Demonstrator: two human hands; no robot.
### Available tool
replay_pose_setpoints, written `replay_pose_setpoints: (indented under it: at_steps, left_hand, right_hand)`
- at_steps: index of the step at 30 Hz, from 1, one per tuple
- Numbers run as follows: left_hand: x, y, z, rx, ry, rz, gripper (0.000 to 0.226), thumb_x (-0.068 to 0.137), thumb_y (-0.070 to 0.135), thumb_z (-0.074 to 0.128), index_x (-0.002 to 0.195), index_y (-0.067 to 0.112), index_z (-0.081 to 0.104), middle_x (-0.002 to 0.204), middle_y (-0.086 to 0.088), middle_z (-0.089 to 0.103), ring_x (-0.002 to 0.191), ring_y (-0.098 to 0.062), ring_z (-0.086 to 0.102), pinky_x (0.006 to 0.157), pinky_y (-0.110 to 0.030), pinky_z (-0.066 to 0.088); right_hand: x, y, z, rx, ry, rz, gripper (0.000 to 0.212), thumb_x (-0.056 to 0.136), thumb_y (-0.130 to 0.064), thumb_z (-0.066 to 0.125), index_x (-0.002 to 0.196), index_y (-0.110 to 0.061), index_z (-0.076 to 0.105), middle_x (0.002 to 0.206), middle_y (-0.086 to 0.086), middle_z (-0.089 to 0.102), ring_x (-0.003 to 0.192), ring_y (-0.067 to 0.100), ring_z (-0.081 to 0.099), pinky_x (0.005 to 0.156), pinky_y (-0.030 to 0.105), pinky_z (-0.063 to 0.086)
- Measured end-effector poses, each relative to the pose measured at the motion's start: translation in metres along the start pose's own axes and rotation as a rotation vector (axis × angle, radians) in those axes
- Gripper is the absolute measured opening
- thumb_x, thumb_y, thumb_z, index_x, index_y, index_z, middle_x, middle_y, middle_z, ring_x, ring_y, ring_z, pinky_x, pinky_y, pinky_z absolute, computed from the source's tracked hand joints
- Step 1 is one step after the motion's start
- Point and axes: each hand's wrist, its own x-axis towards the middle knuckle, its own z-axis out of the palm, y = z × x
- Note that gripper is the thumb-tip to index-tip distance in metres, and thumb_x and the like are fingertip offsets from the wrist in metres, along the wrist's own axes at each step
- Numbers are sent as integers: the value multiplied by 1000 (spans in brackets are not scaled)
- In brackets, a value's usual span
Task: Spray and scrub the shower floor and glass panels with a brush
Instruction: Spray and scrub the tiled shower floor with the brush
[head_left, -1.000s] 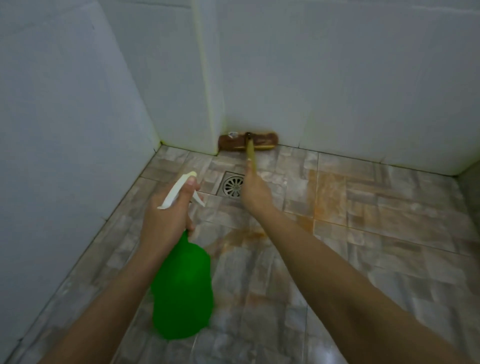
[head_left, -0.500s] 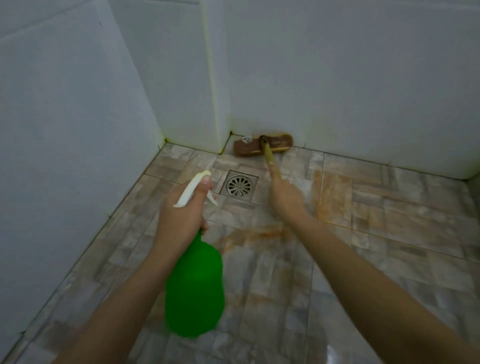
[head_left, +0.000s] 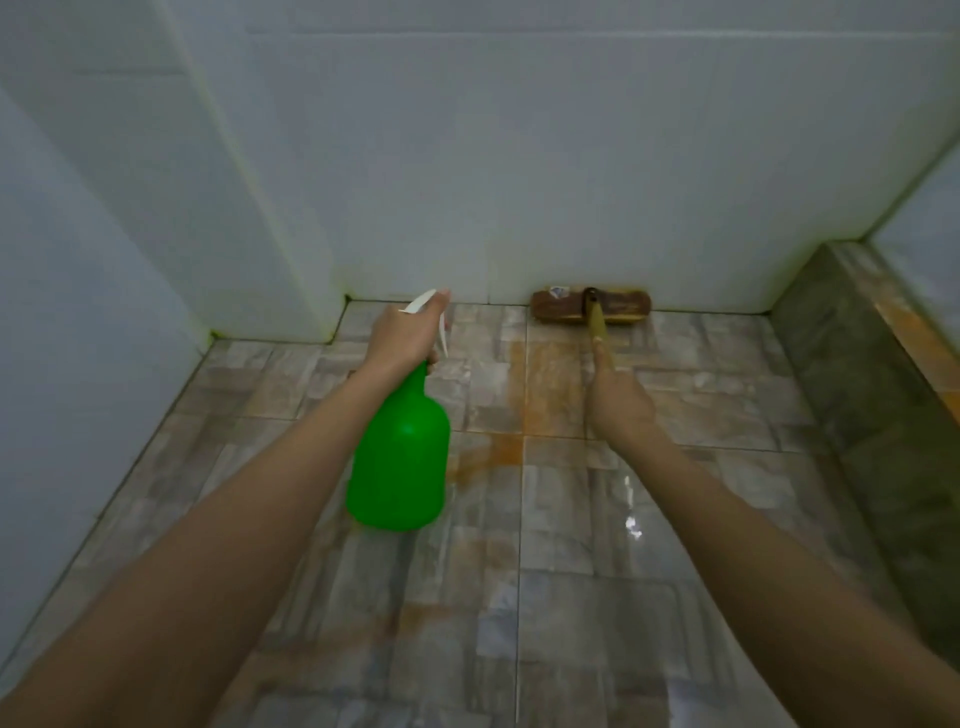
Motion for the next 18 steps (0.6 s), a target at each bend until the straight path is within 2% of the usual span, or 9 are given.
replay_pose_setpoints:
  at_steps: [2, 3, 5, 8, 11, 13, 16, 18]
  left_hand:
    - [10, 3, 8, -30, 23, -4, 39, 93, 52, 57, 70, 21, 64, 91, -20, 76, 75, -34, 73, 82, -47, 60]
    - [14, 4, 12, -38, 29, -3, 38, 93, 52, 57, 69, 23, 61, 89, -19, 76, 78, -36, 73, 84, -50, 59]
    - [19, 4, 17, -30, 44, 2, 41, 92, 55, 56, 71, 20, 63, 76, -14, 73, 74, -33, 72, 83, -46, 59]
    - [19, 7, 26, -31, 29, 6, 48, 91, 55, 59, 68, 13, 62, 53, -7, 61, 61, -27, 65, 70, -41, 56]
    - [16, 10, 34, -60, -10, 10, 43, 94, 51, 58, 70, 17, 65, 69, -9, 71, 58, -24, 65, 58, -31, 50]
    - [16, 13, 30, -69, 24, -14, 42, 95, 51, 58, 76, 14, 66, 73, -4, 70, 59, -21, 66, 55, -28, 52]
    - [23, 6, 5, -88, 120, -39, 52, 88, 60, 59, 88, 9, 70, 81, -6, 74, 75, -26, 73, 76, -37, 61]
    - [28, -4, -17, -54, 171, -47, 65, 82, 65, 57, 99, 5, 73, 90, -13, 76, 75, -27, 72, 79, -42, 60]
  right_hand:
    - [0, -1, -3, -6, -10, 10, 67, 98, -7, 33, 155, -27, 3, 111, 22, 60, 87, 33, 59, 70, 37, 43]
    - [0, -2, -5, -7, -15, 18, 67, 98, -7, 33, 155, -27, 2, 113, 22, 59, 89, 33, 59, 70, 37, 43]
    - [2, -2, -3, 8, -18, 34, 68, 99, -8, 33, 155, -28, 1, 109, 21, 59, 84, 32, 58, 67, 37, 43]
    - [7, -1, 2, 77, 0, 44, 72, 97, -10, 36, 154, -32, -3, 82, 10, 58, 64, 25, 55, 56, 34, 45]
    - [10, 1, 7, 270, 24, 36, 71, 97, -12, 38, 154, -34, 2, 70, 9, 59, 58, 25, 58, 50, 33, 47]
    - [10, -1, 9, 369, 44, 32, 68, 98, -13, 39, 154, -31, 6, 68, 8, 57, 57, 22, 55, 47, 30, 43]
    - [6, -16, 24, 420, 99, 86, 66, 98, -12, 38, 153, -32, 8, 72, 9, 59, 58, 22, 55, 46, 28, 37]
    - [0, -40, 36, 438, 59, 126, 52, 99, -11, 39, 148, -22, 27, 80, 9, 64, 62, 21, 57, 49, 31, 42]
